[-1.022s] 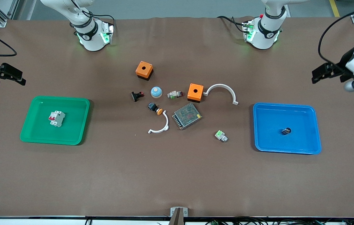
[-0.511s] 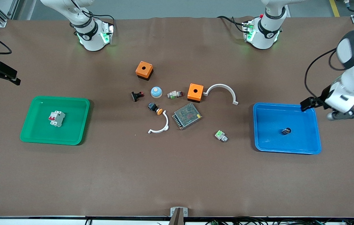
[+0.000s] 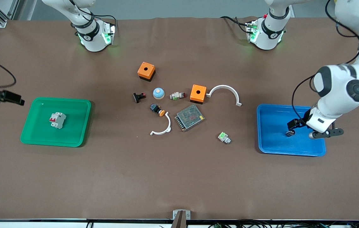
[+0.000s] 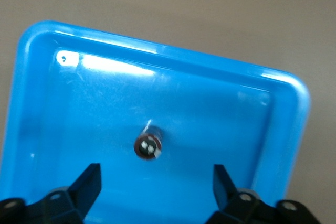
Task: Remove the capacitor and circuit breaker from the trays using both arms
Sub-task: 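Move the left gripper to the capacitor while the right gripper reaches the breaker, then close the left gripper on the capacitor while the right gripper grips the breaker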
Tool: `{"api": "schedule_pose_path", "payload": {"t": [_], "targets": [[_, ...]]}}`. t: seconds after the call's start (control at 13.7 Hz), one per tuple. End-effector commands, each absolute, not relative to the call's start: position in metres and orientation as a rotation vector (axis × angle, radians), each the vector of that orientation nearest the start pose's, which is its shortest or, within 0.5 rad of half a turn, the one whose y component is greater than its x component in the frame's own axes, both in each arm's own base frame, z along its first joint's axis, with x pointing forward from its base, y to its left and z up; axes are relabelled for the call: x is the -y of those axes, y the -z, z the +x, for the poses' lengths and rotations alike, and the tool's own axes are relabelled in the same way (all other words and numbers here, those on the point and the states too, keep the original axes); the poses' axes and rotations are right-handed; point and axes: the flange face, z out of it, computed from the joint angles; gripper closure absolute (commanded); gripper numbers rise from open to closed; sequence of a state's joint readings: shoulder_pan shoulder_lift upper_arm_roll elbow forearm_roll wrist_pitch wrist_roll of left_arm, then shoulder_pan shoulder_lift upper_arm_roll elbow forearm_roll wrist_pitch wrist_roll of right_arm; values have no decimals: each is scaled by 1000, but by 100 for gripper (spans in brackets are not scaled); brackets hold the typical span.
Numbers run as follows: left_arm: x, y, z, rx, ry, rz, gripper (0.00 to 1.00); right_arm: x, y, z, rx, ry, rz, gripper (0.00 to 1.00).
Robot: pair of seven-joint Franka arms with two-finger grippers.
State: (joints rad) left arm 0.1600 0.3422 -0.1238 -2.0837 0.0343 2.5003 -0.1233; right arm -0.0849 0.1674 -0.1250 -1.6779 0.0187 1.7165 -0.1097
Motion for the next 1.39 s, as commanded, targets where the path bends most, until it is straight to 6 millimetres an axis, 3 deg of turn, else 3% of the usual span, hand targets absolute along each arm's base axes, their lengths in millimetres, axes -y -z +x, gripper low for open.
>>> {"api": "schedule_pose_path", "payload": {"t": [0.0,0.22,0.44,0.58,0.95,1.09,1.24,1.31], "targets": [[-34,-240,603,246,144,-3148,12,128,-453,595,-186,-201,-3102,0],[-36,-220,611,287,127,-3153,17,145,-390,582,-261,-107,-3093,0],[-37,-206,609,295,98,-3154,21,143,-323,562,-292,2,-3105,0],[-37,-196,607,301,74,-3157,32,142,-286,555,-332,-7,-3084,0],[-39,-192,602,324,49,-3154,42,132,-231,541,-319,-4,-3099,0],[-39,-191,601,324,40,-3154,58,133,-216,539,-309,-1,-3107,0],[-37,-190,600,319,35,-3155,83,134,-205,538,-293,7,-3116,1],[-38,-192,599,321,37,-3153,94,134,-201,537,-270,-1,-3120,7]]}}
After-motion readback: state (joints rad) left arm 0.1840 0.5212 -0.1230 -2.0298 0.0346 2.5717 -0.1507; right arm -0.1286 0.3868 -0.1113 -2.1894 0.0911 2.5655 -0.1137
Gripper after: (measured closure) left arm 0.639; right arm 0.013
